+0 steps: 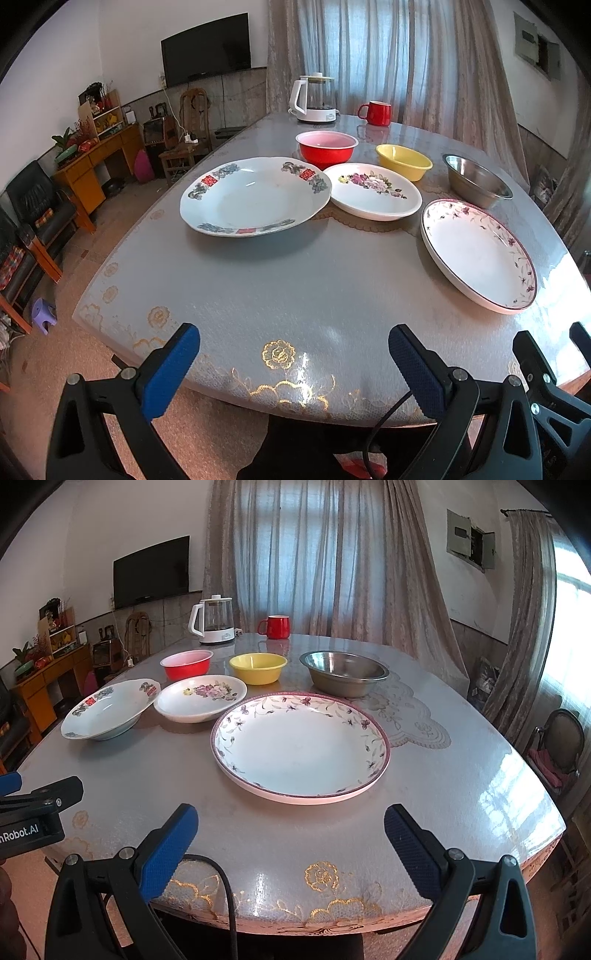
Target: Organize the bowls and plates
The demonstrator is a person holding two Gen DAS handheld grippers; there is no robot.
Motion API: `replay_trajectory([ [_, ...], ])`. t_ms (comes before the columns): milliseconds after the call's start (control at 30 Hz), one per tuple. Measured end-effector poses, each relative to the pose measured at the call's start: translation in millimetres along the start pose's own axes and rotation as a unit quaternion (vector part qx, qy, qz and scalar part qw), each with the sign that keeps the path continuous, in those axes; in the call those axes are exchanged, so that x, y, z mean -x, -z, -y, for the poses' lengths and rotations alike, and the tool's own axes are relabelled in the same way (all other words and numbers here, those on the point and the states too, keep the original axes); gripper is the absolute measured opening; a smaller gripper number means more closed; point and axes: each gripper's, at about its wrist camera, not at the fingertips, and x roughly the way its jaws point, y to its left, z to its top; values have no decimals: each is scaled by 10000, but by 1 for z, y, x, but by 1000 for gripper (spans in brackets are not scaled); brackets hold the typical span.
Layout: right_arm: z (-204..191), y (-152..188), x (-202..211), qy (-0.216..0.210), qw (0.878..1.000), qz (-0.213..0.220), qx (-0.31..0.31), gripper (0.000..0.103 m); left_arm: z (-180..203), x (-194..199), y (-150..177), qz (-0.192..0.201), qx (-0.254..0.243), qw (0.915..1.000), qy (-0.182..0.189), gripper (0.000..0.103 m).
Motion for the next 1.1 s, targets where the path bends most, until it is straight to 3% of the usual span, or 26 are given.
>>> replay_trajectory([
  [433, 2, -3, -5, -65, 10000, -29, -1, 103, -10, -15, -2, -270, 96, 9995, -102, 103],
  [533, -2, -8, -11, -178, 9996, -87, 194, 103, -20, -20, -4, -314, 278, 9990, 184, 103],
  [700, -10, -23, -15, -535, 9976, -87, 431, 99, -45, -30, -10, -346, 737, 9917, 995, 103],
  [1000, -22, -58, -30, -841, 9948, -97, 566, 94, -82, -50, -30, -497, 799, 9887, 1166, 103],
  [1100, -28, -65, -38, -1046, 9928, -185, 561, 93, -102, -59, -39, -528, 1045, 9829, 1421, 103],
])
